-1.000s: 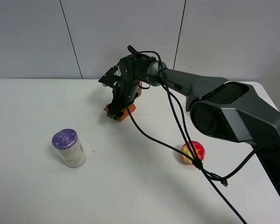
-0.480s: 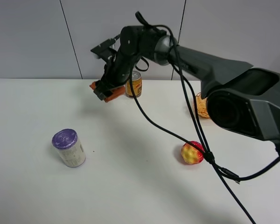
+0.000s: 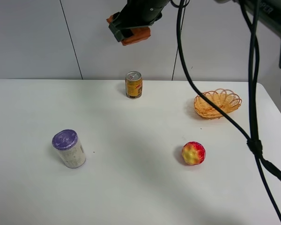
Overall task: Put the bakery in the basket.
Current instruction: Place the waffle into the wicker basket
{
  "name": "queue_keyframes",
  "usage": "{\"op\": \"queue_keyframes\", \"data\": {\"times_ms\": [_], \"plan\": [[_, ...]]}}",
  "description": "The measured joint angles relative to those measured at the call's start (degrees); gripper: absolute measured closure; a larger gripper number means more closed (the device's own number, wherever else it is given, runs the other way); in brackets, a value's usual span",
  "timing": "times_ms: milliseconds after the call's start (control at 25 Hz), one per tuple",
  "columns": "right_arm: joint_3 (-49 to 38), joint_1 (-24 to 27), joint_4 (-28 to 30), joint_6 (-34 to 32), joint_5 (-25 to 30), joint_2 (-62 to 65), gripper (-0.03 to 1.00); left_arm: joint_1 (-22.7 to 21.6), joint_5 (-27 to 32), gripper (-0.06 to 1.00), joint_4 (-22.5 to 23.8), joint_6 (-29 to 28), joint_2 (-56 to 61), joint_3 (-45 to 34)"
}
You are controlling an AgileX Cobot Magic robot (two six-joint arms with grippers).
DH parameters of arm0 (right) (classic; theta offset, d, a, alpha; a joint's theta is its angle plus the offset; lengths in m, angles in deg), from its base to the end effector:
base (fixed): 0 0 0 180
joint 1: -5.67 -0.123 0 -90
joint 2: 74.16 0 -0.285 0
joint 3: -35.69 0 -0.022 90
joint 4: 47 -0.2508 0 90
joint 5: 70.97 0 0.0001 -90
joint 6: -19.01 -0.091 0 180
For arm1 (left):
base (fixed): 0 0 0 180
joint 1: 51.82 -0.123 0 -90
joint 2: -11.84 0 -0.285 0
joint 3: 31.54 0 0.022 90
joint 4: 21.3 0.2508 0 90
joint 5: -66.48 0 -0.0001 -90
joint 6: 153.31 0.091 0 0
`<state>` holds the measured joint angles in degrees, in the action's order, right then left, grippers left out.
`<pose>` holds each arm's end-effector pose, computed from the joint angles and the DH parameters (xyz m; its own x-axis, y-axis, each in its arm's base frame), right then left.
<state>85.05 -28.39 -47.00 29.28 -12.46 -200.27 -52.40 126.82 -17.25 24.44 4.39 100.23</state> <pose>0.3902 0.2638 0.3674 -0.4792 -0.5391 -0.6926 -0.6560 0.7443 -0.1255 -0.0063 0.0055 0.2797 -0.4374 -0.0087 -0.8992 -0.0671 0.9975 0.0230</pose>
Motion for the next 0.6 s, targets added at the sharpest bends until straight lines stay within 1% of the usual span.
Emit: {"op": "queue_keyframes", "data": {"times_ms": [120, 160, 200, 240, 280, 320, 440, 600], "plan": [[-4.4, 1.5, 2.5, -2.0, 2.3, 4.7, 0.28, 0.0, 0.0, 0.10, 0.0, 0.0, 0.0, 0.0], [-4.4, 1.5, 2.5, -2.0, 2.3, 4.7, 0.28, 0.0, 0.0, 0.10, 0.0, 0.0, 0.0, 0.0], [-6.3, 2.1, 3.5, -2.5, 2.8, 6.2, 0.28, 0.0, 0.0, 0.10, 0.0, 0.0, 0.0, 0.0], [-8.9, 2.8, 4.4, -2.9, 3.2, 8.3, 0.28, 0.0, 0.0, 0.10, 0.0, 0.0, 0.0, 0.0], [-14.9, 4.5, 5.8, -4.4, 3.1, 12.6, 0.28, 0.0, 0.0, 0.10, 0.0, 0.0, 0.0, 0.0], [-18.8, 5.7, 6.4, -5.1, 2.6, 14.5, 0.28, 0.0, 0.0, 0.10, 0.0, 0.0, 0.0, 0.0], [-31.3, 10.2, 6.9, -7.3, -1.6, 21.2, 0.28, 0.0, 0.0, 0.10, 0.0, 0.0, 0.0, 0.0], [-48.8, 17.3, 7.3, -8.5, -11.2, 29.3, 0.28, 0.0, 0.0, 0.10, 0.0, 0.0, 0.0, 0.0]]}}
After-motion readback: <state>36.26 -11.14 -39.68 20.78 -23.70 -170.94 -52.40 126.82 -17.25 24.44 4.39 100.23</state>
